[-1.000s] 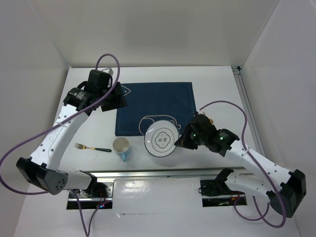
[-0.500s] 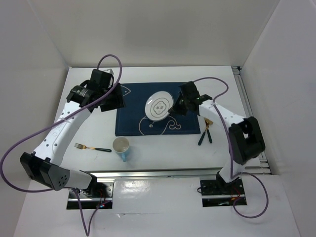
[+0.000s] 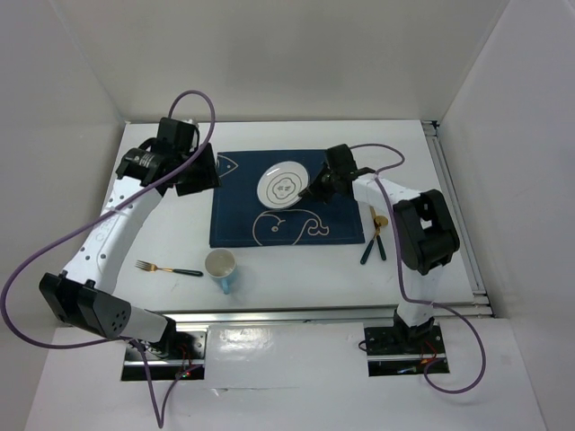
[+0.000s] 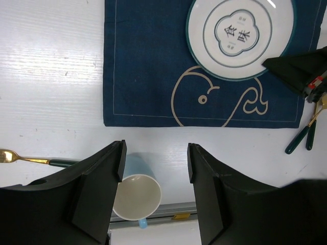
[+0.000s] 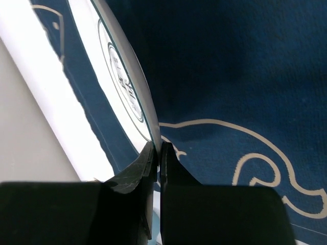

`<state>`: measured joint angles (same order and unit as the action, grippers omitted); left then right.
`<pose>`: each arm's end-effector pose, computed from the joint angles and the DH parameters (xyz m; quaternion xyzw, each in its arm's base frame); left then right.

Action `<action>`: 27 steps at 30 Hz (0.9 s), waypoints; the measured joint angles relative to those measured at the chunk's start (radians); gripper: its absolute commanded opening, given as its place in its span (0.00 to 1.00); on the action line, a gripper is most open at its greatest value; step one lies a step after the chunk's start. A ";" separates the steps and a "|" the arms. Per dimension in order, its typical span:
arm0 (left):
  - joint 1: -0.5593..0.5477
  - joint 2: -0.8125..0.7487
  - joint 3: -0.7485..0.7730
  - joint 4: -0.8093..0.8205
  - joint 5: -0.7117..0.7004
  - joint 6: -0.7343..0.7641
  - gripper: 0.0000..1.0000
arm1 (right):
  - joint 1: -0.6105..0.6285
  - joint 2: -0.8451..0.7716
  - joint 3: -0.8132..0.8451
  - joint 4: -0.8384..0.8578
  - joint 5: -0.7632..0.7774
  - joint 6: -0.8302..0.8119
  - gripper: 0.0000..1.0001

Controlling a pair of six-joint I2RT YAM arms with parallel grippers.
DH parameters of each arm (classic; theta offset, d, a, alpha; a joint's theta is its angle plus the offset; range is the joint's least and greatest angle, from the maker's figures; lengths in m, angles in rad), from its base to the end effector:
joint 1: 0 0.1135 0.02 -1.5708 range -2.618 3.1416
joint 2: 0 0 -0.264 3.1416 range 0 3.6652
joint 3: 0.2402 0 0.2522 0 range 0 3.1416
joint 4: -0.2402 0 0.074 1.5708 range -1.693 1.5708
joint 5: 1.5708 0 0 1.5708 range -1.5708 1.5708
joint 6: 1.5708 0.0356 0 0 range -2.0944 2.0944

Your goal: Set the dinner table for one person

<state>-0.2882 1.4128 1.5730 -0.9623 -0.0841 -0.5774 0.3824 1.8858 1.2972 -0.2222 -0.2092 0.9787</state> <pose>0.2758 -0.0787 0.3938 -0.1491 0.9143 -0.1217 0.3564 0.3812 0.1613 0.1995 0.2343 0.8942 0.3075 0.2257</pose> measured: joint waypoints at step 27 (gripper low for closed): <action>0.012 0.000 0.065 -0.041 -0.016 0.000 0.69 | 0.175 -0.208 0.007 -0.253 0.201 -0.113 1.00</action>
<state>-0.2764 1.4128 1.6382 -1.0035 -0.0998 -0.5770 0.5575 1.6775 1.3041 -0.4747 -0.0078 0.8658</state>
